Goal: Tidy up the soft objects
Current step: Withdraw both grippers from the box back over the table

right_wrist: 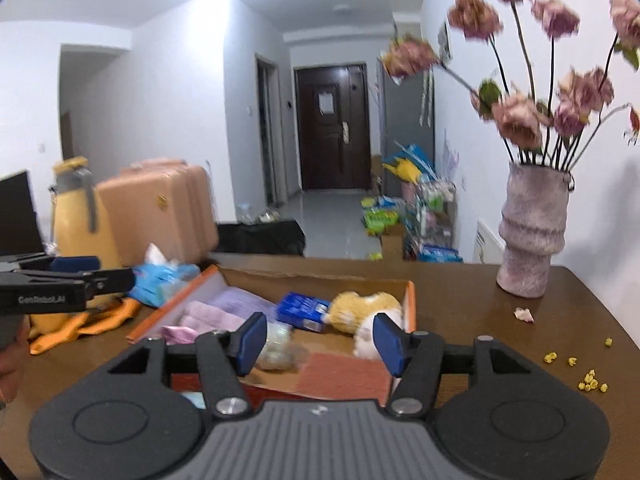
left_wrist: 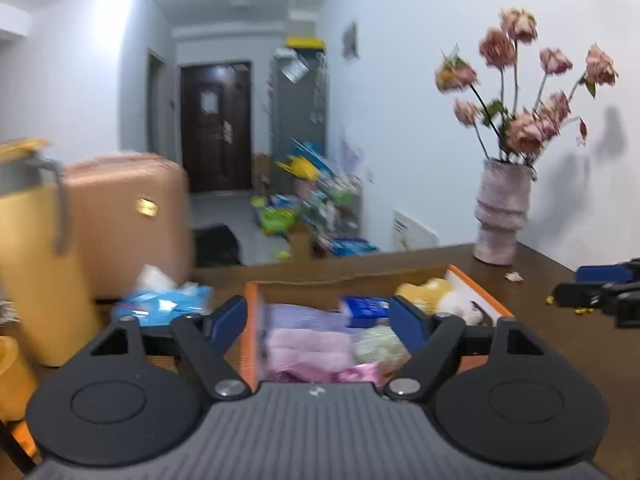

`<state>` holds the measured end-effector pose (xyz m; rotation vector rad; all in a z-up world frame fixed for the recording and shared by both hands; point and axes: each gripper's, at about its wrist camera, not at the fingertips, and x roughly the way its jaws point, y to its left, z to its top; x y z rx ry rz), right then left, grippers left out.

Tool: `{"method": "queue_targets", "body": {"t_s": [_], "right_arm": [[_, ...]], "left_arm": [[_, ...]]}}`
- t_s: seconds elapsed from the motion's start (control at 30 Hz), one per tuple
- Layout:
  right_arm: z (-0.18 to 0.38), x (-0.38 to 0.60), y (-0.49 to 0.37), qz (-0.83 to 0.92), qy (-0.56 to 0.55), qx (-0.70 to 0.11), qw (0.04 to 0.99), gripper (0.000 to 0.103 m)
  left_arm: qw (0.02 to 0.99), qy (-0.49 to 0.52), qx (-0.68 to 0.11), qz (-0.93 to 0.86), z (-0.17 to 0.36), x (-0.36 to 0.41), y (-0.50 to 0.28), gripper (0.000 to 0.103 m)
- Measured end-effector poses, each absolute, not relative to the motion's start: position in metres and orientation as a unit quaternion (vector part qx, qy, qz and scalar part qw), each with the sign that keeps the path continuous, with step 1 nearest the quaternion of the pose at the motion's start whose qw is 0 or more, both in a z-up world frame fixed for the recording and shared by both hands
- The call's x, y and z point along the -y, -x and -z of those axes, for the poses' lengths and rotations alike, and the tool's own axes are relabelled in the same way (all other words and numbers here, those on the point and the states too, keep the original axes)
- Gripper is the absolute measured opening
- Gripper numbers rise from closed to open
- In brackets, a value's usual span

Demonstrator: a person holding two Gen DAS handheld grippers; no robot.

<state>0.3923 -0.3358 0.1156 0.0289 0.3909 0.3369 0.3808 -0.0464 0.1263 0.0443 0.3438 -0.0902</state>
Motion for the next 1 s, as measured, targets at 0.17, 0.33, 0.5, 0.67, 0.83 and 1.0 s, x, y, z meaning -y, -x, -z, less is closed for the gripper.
{"method": "queue_targets", "body": {"t_s": [0.17,0.33,0.5,0.67,0.83,1.0], "right_arm": [[-0.122,0.326,-0.338,-0.173,-0.01,-0.154,0.973,0.07],[-0.114,0.31,-0.273,-0.187,0.014,-0.138,0.973,0.069],[-0.087,0.291,-0.211,-0.19,0.036,-0.112,0.975,0.07],[-0.062,0.282,-0.194,-0.185,0.024,-0.14,0.972,0.07],[-0.047,0.283,-0.199,-0.197,-0.005,-0.154,0.968,0.069],[-0.032,0.287,-0.232,-0.19,-0.034,-0.194,0.962,0.067]], "left_arm": [[0.989,-0.023,-0.145,0.011,-0.12,0.026,-0.316,0.091],[0.988,-0.024,-0.151,-0.024,-0.089,0.015,-0.256,0.092],[0.982,-0.006,-0.185,-0.022,-0.065,-0.002,-0.223,0.095],[0.979,0.0,-0.203,-0.016,-0.057,-0.003,-0.222,0.095],[0.977,-0.018,-0.21,0.002,-0.051,0.015,-0.233,0.095],[0.974,-0.001,-0.226,0.027,-0.038,0.024,-0.256,0.095]]}}
